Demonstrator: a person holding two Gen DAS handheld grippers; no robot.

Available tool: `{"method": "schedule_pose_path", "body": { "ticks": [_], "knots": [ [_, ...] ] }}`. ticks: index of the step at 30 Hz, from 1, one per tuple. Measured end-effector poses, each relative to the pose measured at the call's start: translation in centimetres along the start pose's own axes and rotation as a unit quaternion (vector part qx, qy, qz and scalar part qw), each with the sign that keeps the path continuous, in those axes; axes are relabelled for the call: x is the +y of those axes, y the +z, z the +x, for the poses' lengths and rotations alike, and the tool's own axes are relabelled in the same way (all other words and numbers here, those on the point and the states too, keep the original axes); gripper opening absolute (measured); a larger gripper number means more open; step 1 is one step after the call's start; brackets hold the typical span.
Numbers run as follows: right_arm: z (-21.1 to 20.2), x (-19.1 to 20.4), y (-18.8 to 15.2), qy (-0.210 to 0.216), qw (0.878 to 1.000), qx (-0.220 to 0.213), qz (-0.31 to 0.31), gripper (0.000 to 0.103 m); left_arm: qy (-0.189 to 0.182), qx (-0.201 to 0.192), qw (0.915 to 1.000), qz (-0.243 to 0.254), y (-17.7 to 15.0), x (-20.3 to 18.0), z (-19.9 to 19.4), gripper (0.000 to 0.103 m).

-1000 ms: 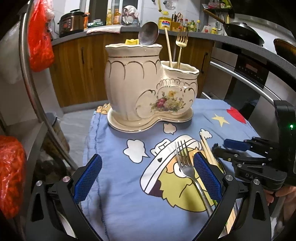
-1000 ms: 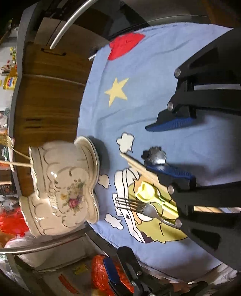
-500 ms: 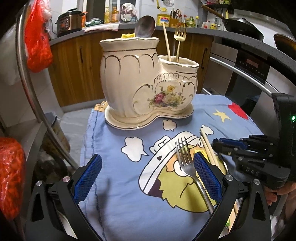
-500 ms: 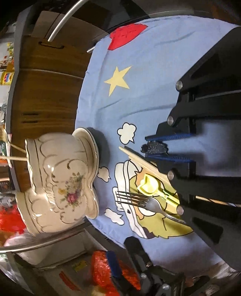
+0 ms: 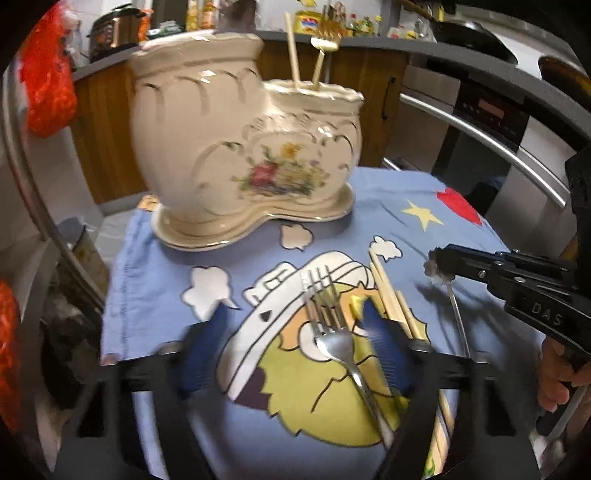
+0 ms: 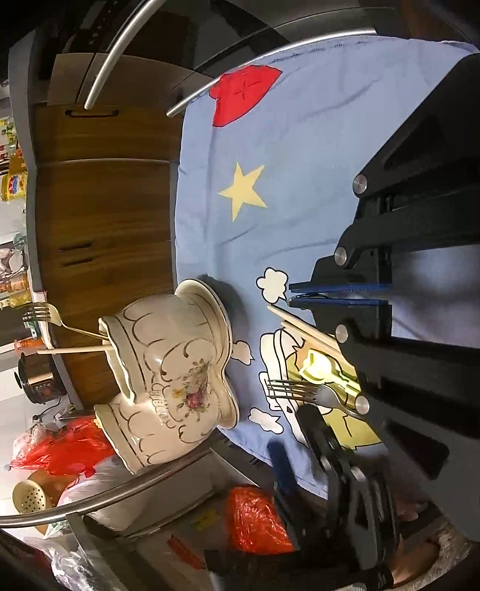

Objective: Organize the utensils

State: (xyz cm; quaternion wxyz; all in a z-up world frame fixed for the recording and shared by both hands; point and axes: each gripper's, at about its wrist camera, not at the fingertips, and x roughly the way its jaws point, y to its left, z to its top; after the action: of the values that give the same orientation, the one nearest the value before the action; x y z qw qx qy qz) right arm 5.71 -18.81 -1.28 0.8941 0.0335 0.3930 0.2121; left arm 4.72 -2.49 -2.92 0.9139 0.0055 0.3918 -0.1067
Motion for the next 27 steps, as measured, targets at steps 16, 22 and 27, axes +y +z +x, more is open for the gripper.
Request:
{"method": "schedule_pose_path", "body": {
  "ticks": [16, 22, 27],
  "knots": [
    [-0.1, -0.7, -0.2, 0.023, 1.0, 0.002, 0.0, 0.003, -0.055, 0.036, 0.9967, -0.047, 1.1, 0.2, 2.3, 0.022],
    [-0.6, -0.9, -0.1, 0.024, 1.0, -0.006, 0.004, 0.003, -0.031, 0.005, 0.9986, -0.043, 1.4, 0.3, 1.2, 0.004],
    [-0.9, -1.2, -0.2, 0.024, 1.0, -0.011, 0.007, 0.003, -0.025, 0.001, 0.9987, -0.044, 1.4, 0.7, 0.9, 0.003]
  ]
}}
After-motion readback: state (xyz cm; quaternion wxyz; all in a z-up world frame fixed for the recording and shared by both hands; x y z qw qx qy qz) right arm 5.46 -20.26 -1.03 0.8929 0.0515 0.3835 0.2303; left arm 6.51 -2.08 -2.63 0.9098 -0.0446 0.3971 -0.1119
